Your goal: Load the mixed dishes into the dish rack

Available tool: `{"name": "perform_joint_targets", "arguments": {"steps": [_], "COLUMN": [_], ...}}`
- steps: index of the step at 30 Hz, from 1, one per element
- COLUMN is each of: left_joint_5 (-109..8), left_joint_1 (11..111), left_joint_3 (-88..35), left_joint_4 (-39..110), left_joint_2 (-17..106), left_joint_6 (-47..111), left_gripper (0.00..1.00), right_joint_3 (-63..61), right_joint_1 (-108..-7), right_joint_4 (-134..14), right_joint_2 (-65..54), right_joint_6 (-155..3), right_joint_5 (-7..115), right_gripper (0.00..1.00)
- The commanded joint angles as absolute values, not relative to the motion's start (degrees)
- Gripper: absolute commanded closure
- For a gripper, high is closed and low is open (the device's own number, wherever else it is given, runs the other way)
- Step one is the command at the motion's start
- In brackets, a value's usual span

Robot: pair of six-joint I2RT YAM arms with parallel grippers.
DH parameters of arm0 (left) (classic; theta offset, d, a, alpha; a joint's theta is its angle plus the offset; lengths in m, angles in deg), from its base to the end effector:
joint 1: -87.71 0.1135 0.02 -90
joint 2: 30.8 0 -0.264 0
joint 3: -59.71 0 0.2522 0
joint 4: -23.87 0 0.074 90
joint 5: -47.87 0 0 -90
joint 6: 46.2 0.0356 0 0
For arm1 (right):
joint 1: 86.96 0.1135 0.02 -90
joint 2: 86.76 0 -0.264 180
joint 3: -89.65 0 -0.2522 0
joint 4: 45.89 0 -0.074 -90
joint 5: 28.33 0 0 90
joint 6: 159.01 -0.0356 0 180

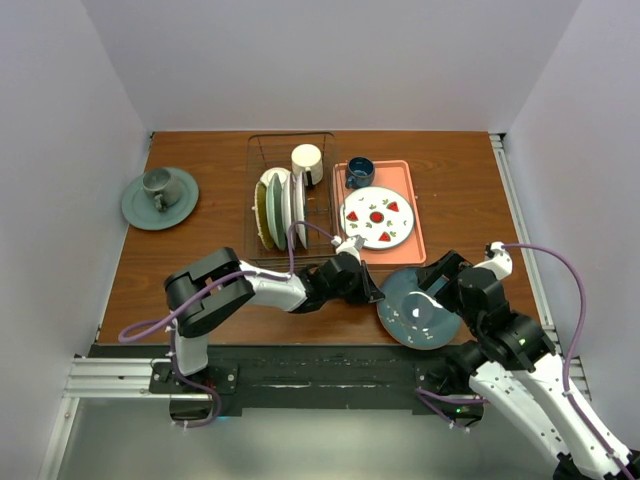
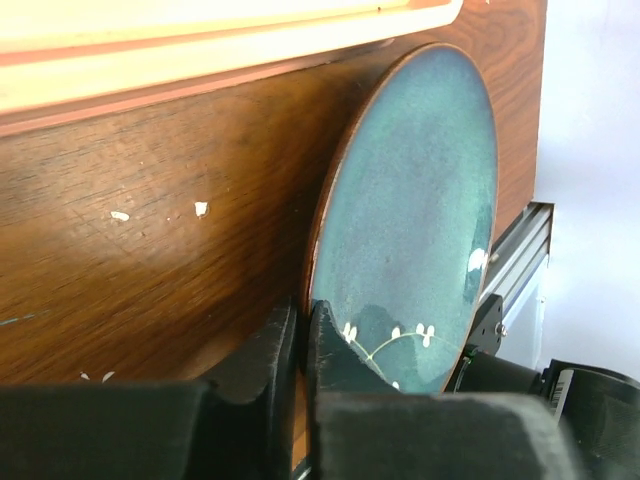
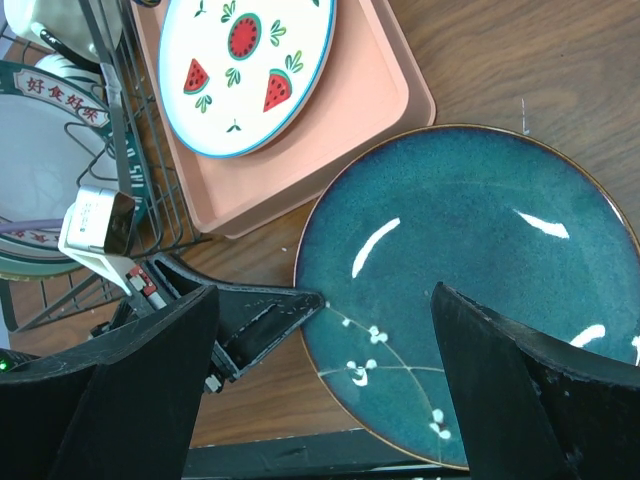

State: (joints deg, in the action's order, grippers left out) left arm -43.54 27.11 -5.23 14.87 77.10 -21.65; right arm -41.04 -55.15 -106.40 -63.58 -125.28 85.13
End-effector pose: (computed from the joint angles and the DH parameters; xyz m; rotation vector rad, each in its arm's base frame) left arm 0.1841 -0.3285 0.1316 -0.0881 2.4615 -1.1819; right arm 0.0854 0.0363 0.2683 0.6818 2.0399 0.4648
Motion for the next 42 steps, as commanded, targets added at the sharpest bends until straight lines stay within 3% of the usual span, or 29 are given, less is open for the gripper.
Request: {"name": "perform_joint_targets", "arguments": {"steps": [1,14,22,28,42], "left_joint_5": [-40.6,-25.6,-24.9,-33.7,-60.6], "left_joint_1": [26.3,23.2,23.3,29.1,42.7], "left_joint_3": [-6.9,-7.4,-10.5,-12.9,-19.4], "left_joint_4": [23.5,31.7,35.3,36.7,35.1], "left_joint_2": [77.2,66.5,59.7,56.1,54.6], "left_joint_6": [-22.8,-18.1,-11.7,-7.3,-4.0], "left_gripper": [1.00,1.00,1.00,1.00,1.00], "right_joint_3": [-39.2,-39.0,-37.8,-36.6,-34.2], "right_joint_1": [-55.1,-55.1,-55.2,-55.1,-55.2], "right_joint_4": [-107.0,-106.9,-107.1,-106.6,-102.4], "right_joint_2": [-63.9,-63.8,-63.6,-63.8,-55.5], "right_joint_6": [-126.2,-126.1,-125.2,-121.4,-118.2], "right_joint_5": [86.7,86.7,87.1,87.9,87.5], "right_gripper": [0.10,0.10,0.08,0.01,0.02]}}
